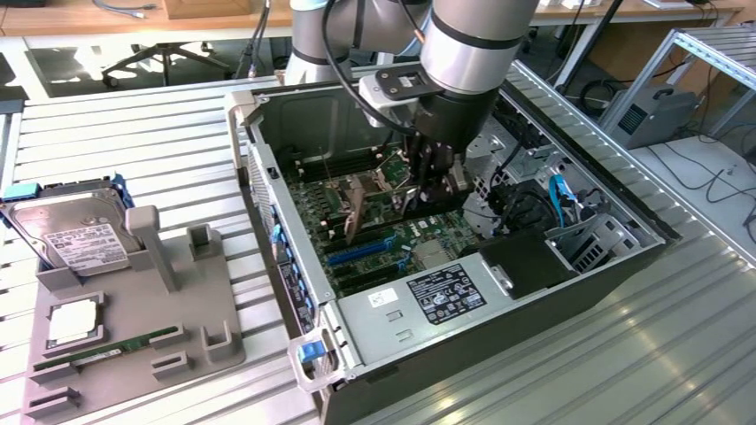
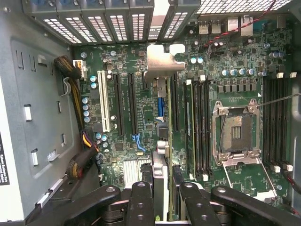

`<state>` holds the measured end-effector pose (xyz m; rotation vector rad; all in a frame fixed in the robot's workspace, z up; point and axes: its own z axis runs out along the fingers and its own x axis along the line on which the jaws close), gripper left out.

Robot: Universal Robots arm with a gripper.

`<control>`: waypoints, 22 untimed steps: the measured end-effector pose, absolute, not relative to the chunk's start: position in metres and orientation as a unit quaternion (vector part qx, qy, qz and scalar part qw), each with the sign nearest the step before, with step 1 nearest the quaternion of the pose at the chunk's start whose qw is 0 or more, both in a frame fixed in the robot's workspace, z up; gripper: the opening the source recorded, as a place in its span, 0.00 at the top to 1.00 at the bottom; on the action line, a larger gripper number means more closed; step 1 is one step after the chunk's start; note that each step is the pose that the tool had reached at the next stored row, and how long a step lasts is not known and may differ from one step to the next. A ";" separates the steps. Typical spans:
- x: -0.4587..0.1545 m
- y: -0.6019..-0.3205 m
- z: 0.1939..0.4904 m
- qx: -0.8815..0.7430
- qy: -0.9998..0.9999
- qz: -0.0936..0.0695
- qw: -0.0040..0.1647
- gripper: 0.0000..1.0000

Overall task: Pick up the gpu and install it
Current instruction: 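Insert the gpu into the slot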

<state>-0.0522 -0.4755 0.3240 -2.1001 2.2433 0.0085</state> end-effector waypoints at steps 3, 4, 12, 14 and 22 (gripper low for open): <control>-0.053 -0.476 0.324 -0.683 0.730 0.003 0.034 0.73; -0.053 -0.476 0.324 -0.683 0.730 0.003 0.034 0.73; -0.057 -0.476 0.323 -0.683 0.730 0.003 0.034 0.73; -0.058 -0.476 0.323 -0.683 0.730 0.003 0.034 0.73; -0.061 -0.476 0.323 -0.683 0.730 0.003 0.034 0.73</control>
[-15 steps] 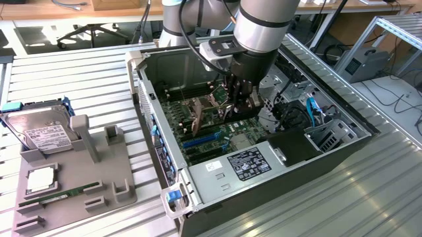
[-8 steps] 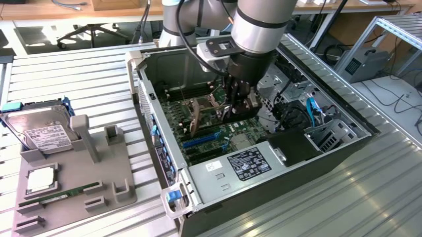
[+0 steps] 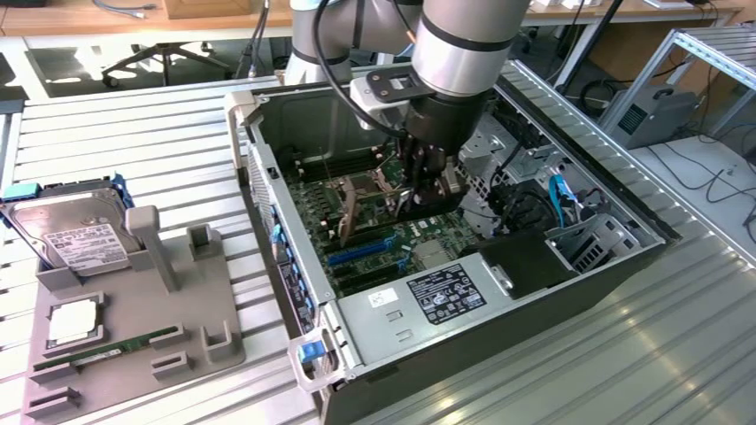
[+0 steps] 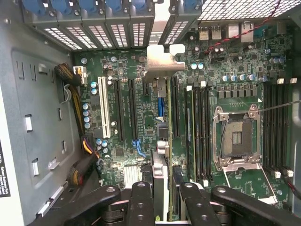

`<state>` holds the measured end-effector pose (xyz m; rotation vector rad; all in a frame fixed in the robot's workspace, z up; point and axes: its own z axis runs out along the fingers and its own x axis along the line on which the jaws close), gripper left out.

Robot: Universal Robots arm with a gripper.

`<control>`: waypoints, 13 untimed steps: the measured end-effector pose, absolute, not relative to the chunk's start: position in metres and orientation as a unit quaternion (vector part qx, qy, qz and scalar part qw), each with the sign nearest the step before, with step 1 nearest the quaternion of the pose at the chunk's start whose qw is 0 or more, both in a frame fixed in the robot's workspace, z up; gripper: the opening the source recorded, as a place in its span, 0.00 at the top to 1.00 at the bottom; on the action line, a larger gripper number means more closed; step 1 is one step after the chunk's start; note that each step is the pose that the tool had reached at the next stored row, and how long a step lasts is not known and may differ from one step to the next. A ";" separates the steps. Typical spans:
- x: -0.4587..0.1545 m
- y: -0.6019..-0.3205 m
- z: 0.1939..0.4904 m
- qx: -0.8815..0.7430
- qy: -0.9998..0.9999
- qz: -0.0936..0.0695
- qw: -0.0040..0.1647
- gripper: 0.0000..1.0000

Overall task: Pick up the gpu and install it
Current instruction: 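Insert the gpu into the slot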

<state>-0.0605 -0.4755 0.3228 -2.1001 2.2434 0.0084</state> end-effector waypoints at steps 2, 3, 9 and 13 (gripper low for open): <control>-0.061 -0.476 0.323 -0.683 0.730 0.003 0.034 0.73; -0.061 -0.476 0.323 -0.683 0.730 0.003 0.034 0.73; -0.063 -0.476 0.323 -0.683 0.730 0.003 0.034 0.73; -0.065 -0.476 0.323 -0.683 0.730 0.003 0.034 0.73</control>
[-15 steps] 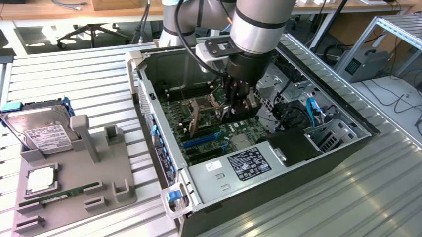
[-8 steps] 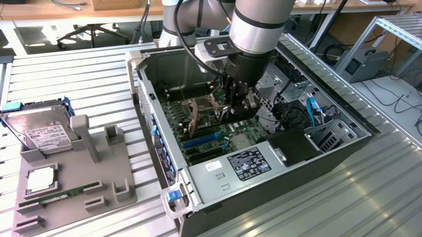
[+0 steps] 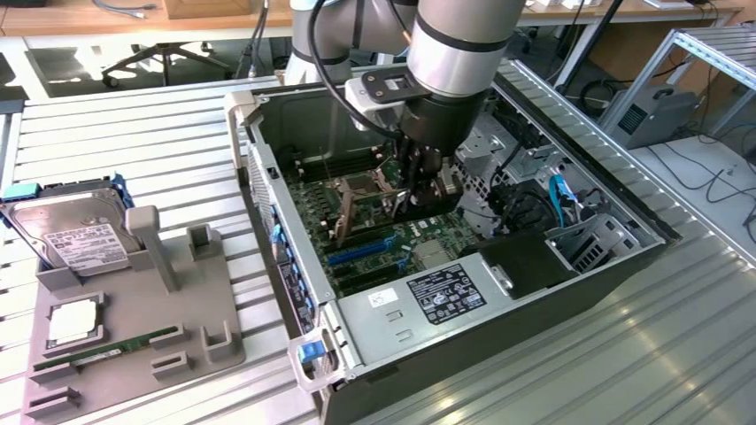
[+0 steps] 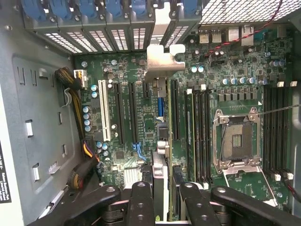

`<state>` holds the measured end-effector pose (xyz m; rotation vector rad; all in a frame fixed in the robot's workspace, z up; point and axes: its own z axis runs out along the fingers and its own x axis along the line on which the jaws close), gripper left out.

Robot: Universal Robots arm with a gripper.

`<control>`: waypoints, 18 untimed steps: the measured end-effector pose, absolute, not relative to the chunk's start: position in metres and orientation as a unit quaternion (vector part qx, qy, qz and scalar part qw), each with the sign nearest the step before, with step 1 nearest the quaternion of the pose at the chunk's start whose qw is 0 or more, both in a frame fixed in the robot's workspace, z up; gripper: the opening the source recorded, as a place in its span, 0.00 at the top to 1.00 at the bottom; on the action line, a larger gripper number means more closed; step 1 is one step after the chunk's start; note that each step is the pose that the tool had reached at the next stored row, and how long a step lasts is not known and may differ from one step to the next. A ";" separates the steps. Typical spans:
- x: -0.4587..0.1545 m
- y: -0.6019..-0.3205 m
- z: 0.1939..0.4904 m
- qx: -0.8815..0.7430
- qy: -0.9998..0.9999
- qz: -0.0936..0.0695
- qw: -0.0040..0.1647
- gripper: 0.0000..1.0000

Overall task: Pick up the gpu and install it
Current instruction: 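Insert the gpu into the slot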

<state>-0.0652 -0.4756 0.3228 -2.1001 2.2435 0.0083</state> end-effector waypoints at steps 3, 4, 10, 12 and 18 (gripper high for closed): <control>-0.066 -0.476 0.323 -0.683 0.730 0.003 0.034 0.73; -0.067 -0.476 0.323 -0.683 0.730 0.003 0.034 0.73; -0.069 -0.476 0.321 -0.683 0.730 0.003 0.034 0.73; -0.070 -0.476 0.321 -0.683 0.730 0.003 0.034 0.73; -0.074 -0.476 0.319 -0.683 0.730 0.003 0.034 0.73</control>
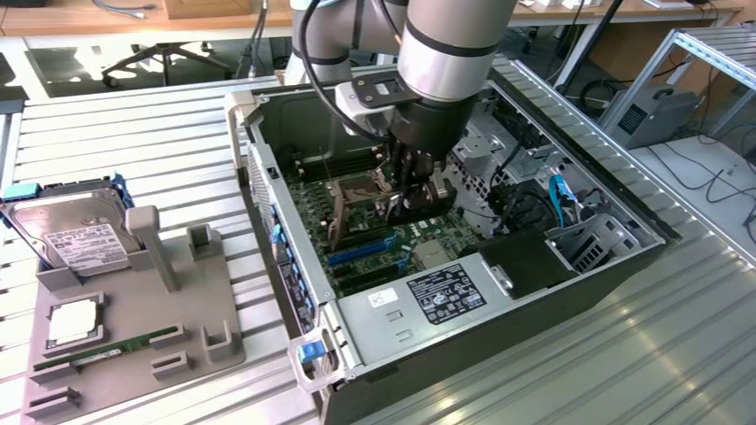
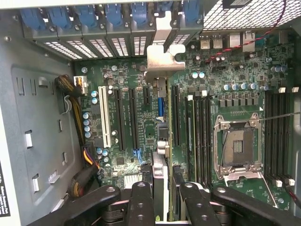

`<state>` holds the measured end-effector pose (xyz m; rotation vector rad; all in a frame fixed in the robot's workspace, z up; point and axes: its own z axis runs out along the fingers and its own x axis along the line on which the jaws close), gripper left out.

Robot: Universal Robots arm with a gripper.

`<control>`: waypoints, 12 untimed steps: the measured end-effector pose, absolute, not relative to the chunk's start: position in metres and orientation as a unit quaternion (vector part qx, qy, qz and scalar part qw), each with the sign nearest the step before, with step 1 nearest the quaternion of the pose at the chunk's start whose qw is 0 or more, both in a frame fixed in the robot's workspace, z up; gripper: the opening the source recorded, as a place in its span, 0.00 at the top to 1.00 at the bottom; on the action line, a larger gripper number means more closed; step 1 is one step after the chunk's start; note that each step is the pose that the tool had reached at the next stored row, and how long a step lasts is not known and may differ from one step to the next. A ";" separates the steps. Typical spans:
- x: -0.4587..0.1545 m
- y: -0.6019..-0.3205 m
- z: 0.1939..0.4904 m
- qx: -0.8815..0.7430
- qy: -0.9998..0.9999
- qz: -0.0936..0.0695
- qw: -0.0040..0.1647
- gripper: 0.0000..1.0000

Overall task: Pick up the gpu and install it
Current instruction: 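Insert the gpu into the slot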

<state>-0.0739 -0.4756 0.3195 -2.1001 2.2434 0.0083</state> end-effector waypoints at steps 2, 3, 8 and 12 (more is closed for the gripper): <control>-0.076 -0.476 0.319 -0.683 0.730 0.003 0.034 0.73; -0.077 -0.476 0.319 -0.683 0.730 0.003 0.034 0.73; -0.081 -0.476 0.317 -0.683 0.730 0.003 0.034 0.73; -0.084 -0.476 0.316 -0.683 0.730 0.003 0.034 0.73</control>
